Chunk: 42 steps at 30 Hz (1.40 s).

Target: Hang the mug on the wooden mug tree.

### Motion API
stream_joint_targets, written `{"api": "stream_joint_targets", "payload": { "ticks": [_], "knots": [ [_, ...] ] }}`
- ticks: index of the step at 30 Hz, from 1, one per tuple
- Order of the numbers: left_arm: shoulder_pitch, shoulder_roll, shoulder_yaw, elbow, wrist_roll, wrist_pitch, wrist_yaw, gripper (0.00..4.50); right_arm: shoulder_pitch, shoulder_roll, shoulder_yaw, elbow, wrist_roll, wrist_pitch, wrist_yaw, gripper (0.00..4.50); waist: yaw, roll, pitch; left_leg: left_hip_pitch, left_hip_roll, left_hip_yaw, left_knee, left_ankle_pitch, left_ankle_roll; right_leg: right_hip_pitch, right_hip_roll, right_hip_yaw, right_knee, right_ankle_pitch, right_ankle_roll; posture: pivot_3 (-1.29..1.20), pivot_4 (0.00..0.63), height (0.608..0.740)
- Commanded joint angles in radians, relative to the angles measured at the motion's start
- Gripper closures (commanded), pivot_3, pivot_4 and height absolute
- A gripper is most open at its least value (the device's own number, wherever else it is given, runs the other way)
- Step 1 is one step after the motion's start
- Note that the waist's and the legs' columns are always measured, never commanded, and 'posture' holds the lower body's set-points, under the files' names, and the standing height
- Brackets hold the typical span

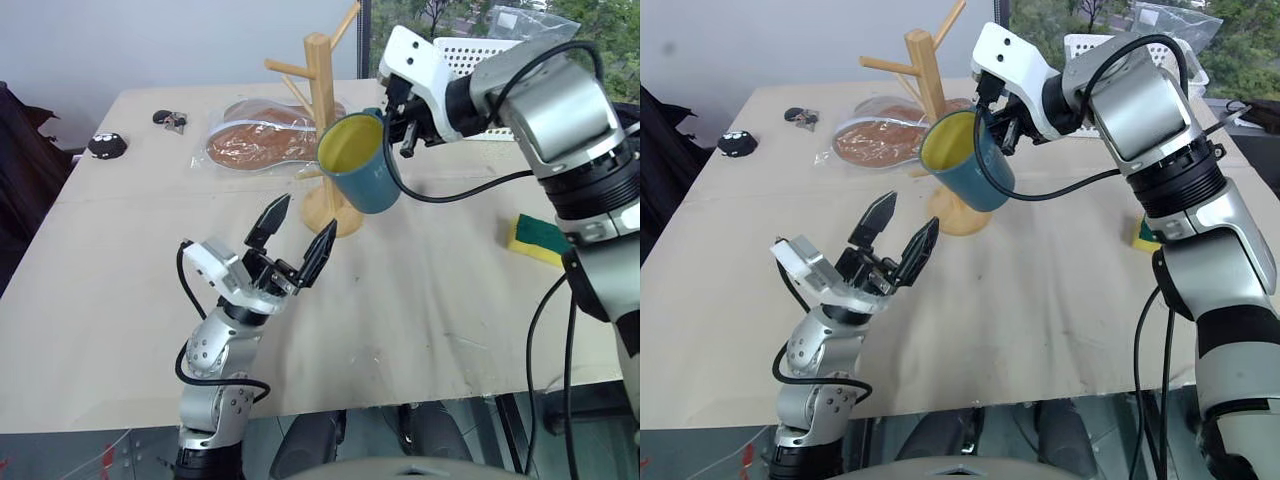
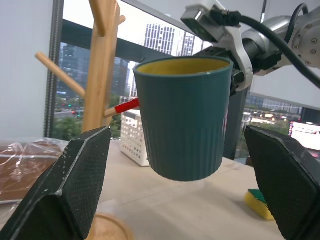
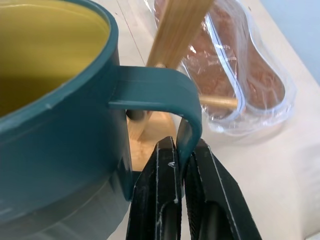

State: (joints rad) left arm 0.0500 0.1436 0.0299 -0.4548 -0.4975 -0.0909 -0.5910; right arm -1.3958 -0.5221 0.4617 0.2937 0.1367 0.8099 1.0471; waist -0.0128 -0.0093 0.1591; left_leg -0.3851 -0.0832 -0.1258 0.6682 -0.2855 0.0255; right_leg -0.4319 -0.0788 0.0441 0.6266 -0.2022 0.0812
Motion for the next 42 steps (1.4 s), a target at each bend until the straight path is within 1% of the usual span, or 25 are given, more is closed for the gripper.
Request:
{"api": "stream_joint_targets", "payload": {
  "ticks": [1, 6, 7, 8, 10, 11, 12, 14, 16, 17, 20, 22, 24, 25, 27, 29, 31, 32, 33, 34, 35, 36, 37, 39, 42],
  "knots": [
    [0.013, 0.007, 0.006, -0.016, 0.005, -0.031, 0.006, 0.11, -0.045, 0.037, -0.022, 0.015, -0.027, -0.043, 0.001, 4.48, -0.001, 0.000, 0.000, 0.000, 0.000, 0.000, 0.000, 0.000, 0.000, 0.000, 0.000, 0.000, 0.000, 0.000, 0.000, 0.00, 0.150, 0.740],
    [0.010, 0.009, 0.002, -0.013, 0.011, -0.035, 0.015, 0.11, -0.060, 0.079, -0.029, 0.080, -0.066, -0.097, 0.000, 4.48, -0.001, 0.000, 0.000, 0.000, 0.000, 0.000, 0.000, 0.000, 0.000, 0.000, 0.000, 0.000, 0.000, 0.000, 0.000, 0.00, 0.150, 0.740],
    [0.009, 0.008, 0.001, -0.014, 0.013, -0.035, 0.020, 0.11, -0.062, 0.083, -0.033, 0.092, -0.072, -0.108, 0.000, 3.88, 0.000, 0.000, 0.000, 0.000, 0.000, 0.000, 0.000, 0.000, 0.000, 0.000, 0.000, 0.000, 0.000, 0.000, 0.000, 0.00, 0.150, 0.740],
    [0.008, 0.005, 0.001, -0.015, 0.013, -0.032, 0.028, 0.11, -0.065, 0.087, -0.039, 0.105, -0.076, -0.118, -0.002, 3.73, -0.001, 0.000, 0.000, 0.000, 0.000, 0.000, 0.000, 0.000, 0.000, -0.001, 0.000, 0.000, 0.000, 0.000, 0.000, 0.00, 0.150, 0.740],
    [0.009, 0.004, -0.001, -0.018, 0.010, -0.024, 0.040, 0.11, -0.073, 0.093, -0.052, 0.128, -0.081, -0.130, -0.009, 2.89, -0.001, 0.000, 0.000, 0.000, 0.000, 0.000, 0.000, 0.000, 0.000, -0.001, 0.000, 0.000, 0.000, 0.000, 0.000, 0.00, 0.150, 0.740],
    [0.010, 0.005, -0.002, -0.019, 0.009, -0.020, 0.045, 0.11, -0.077, 0.094, -0.059, 0.136, -0.083, -0.134, -0.012, 2.30, -0.001, 0.000, 0.000, 0.000, 0.000, 0.000, 0.000, 0.000, 0.000, -0.001, 0.000, 0.000, 0.000, 0.000, 0.000, 0.00, 0.150, 0.740],
    [0.010, 0.006, -0.002, -0.020, 0.008, -0.016, 0.049, 0.11, -0.081, 0.095, -0.066, 0.143, -0.085, -0.136, -0.015, 2.06, -0.001, 0.000, 0.000, 0.000, 0.000, 0.000, 0.000, 0.000, 0.000, -0.001, 0.000, 0.000, 0.000, 0.000, 0.000, 0.00, 0.150, 0.740],
    [0.009, 0.011, -0.001, -0.021, 0.002, -0.001, 0.058, 0.11, -0.089, 0.090, -0.085, 0.152, -0.086, -0.134, -0.020, 0.89, -0.001, 0.000, 0.000, 0.000, 0.000, 0.000, 0.000, 0.000, 0.000, -0.001, 0.000, 0.000, 0.000, 0.000, 0.000, 0.00, 0.150, 0.740],
    [0.005, 0.018, -0.002, -0.021, -0.003, 0.014, 0.061, 0.11, -0.095, 0.074, -0.114, 0.157, -0.082, -0.123, -0.025, 0.50, -0.001, 0.000, 0.000, 0.000, 0.000, 0.000, 0.000, 0.000, 0.000, -0.001, 0.000, 0.000, 0.000, 0.000, 0.000, 0.00, 0.150, 0.740],
    [0.003, 0.022, -0.003, -0.022, -0.003, 0.020, 0.061, 0.11, -0.096, 0.064, -0.130, 0.155, -0.078, -0.114, -0.025, 0.04, -0.001, 0.000, 0.000, 0.000, 0.000, 0.000, 0.000, 0.000, 0.000, -0.001, 0.000, 0.000, 0.000, 0.000, 0.000, 0.00, 0.150, 0.740],
    [-0.003, 0.032, -0.002, -0.028, -0.008, 0.040, 0.065, 0.11, -0.077, 0.021, -0.171, 0.119, -0.058, -0.074, 0.000, 0.02, 0.003, 0.000, 0.000, -0.001, 0.000, 0.000, 0.000, 0.000, 0.000, -0.001, 0.000, 0.000, 0.000, 0.000, 0.000, 0.00, 0.150, 0.740],
    [0.000, 0.051, -0.002, -0.033, -0.003, 0.059, 0.062, 0.11, -0.031, -0.026, -0.245, 0.041, 0.015, 0.033, 0.026, 0.02, 0.003, 0.000, 0.000, -0.001, 0.000, -0.001, 0.000, 0.000, 0.000, -0.001, 0.000, -0.001, 0.000, 0.000, 0.000, 0.00, 0.150, 0.740],
    [0.013, 0.071, 0.002, -0.038, 0.001, 0.099, 0.079, 0.11, 0.048, -0.068, -0.355, -0.055, 0.108, 0.128, 0.032, 0.02, 0.005, 0.000, 0.000, -0.002, 0.000, -0.002, 0.000, 0.000, 0.000, -0.001, 0.000, -0.001, -0.001, 0.000, 0.000, 0.00, 0.150, 0.740],
    [0.020, 0.082, 0.003, -0.041, -0.003, 0.122, 0.084, 0.11, 0.101, -0.077, -0.413, -0.099, 0.150, 0.136, 0.026, 0.02, 0.005, 0.000, 0.000, -0.002, 0.000, -0.002, -0.001, 0.000, 0.000, -0.001, 0.000, -0.001, -0.001, 0.000, 0.000, 0.00, 0.150, 0.740],
    [0.043, 0.102, 0.009, -0.051, -0.016, 0.158, 0.090, 0.11, 0.235, -0.077, -0.518, -0.204, 0.198, 0.081, -0.012, 0.02, 0.004, 0.000, 0.000, -0.002, 0.000, -0.002, -0.001, 0.000, 0.000, -0.001, 0.000, -0.001, -0.001, 0.000, 0.000, 0.00, 0.150, 0.740],
    [0.070, 0.129, 0.022, -0.062, -0.032, 0.200, 0.091, 0.11, 0.403, -0.059, -0.611, -0.318, 0.247, 0.035, -0.044, 0.02, 0.003, -0.001, -0.001, -0.001, 0.000, -0.002, -0.001, 0.000, 0.000, -0.001, 0.000, -0.001, -0.001, 0.000, 0.000, 0.00, 0.150, 0.740],
    [0.093, 0.152, 0.034, -0.071, -0.041, 0.227, 0.094, 0.11, 0.542, -0.043, -0.676, -0.427, 0.315, 0.040, -0.056, 0.02, 0.001, 0.001, 0.000, -0.001, 0.000, -0.001, -0.001, 0.000, 0.000, -0.001, 0.000, 0.000, 0.000, 0.000, 0.000, 0.00, 0.150, 0.740],
    [0.106, 0.167, 0.039, -0.074, -0.038, 0.243, 0.095, 0.11, 0.631, -0.015, -0.720, -0.491, 0.363, 0.062, -0.077, 0.02, 0.001, 0.001, 0.000, -0.001, 0.000, 0.000, -0.001, 0.000, 0.000, -0.001, 0.000, 0.000, 0.001, 0.000, 0.000, 0.00, 0.150, 0.740],
    [0.119, 0.173, 0.047, -0.077, -0.033, 0.256, 0.109, 0.11, 0.723, -0.001, -0.735, -0.543, 0.369, 0.079, -0.114, 0.02, 0.001, 0.001, 0.000, -0.001, 0.000, 0.000, -0.001, 0.000, 0.000, -0.001, 0.000, 0.000, 0.001, 0.000, 0.000, 0.00, 0.150, 0.740],
    [0.131, 0.176, 0.058, -0.080, -0.026, 0.279, 0.135, 0.11, 0.826, -0.016, -0.704, -0.586, 0.317, 0.056, -0.151, 0.02, 0.004, 0.000, -0.002, 0.000, 0.000, 0.000, -0.002, 0.000, 0.000, -0.001, 0.000, 0.001, 0.001, 0.000, 0.000, 0.00, 0.150, 0.740],
    [0.145, 0.189, 0.066, -0.085, -0.017, 0.311, 0.154, 0.11, 0.932, -0.042, -0.660, -0.621, 0.252, -0.016, -0.164, 0.02, 0.005, 0.000, -0.003, 0.000, 0.001, -0.001, -0.002, 0.000, 0.000, 0.000, 0.000, 0.000, 0.001, 0.000, 0.000, 0.00, 0.150, 0.740],
    [0.163, 0.202, 0.066, -0.092, -0.010, 0.332, 0.158, 0.11, 1.030, -0.041, -0.644, -0.647, 0.227, -0.074, -0.169, 0.02, 0.007, 0.000, -0.003, 0.001, 0.001, -0.001, -0.001, 0.000, 0.000, 0.001, 0.000, 0.000, 0.001, 0.000, 0.000, 0.00, 0.150, 0.740],
    [0.179, 0.214, 0.065, -0.098, -0.014, 0.350, 0.151, 0.11, 1.109, -0.012, -0.654, -0.670, 0.230, -0.098, -0.199, 0.02, 0.010, 0.000, -0.003, 0.001, 0.000, 0.000, -0.001, 0.000, 0.000, 0.001, 0.000, 0.000, 0.001, 0.000, 0.000, 0.00, 0.150, 0.740],
    [0.210, 0.249, 0.052, -0.106, 0.002, 0.351, 0.119, 0.11, 1.278, 0.045, -0.669, -0.695, 0.253, -0.201, -0.196, 0.02, 0.013, 0.000, -0.003, 0.002, 0.000, 0.000, -0.001, 0.000, 0.000, 0.002, 0.000, 0.000, 0.001, 0.000, 0.000, 0.00, 0.150, 0.740],
    [0.227, 0.278, 0.044, -0.109, 0.005, 0.411, 0.134, 0.11, 1.435, 0.107, -0.675, -0.694, 0.271, -0.348, -0.176, 0.02, 0.007, 0.002, -0.002, 0.003, 0.000, 0.003, -0.001, 0.000, 0.000, 0.002, 0.000, 0.003, 0.001, 0.000, 0.000, 0.00, 0.150, 0.740]
  ]
}}
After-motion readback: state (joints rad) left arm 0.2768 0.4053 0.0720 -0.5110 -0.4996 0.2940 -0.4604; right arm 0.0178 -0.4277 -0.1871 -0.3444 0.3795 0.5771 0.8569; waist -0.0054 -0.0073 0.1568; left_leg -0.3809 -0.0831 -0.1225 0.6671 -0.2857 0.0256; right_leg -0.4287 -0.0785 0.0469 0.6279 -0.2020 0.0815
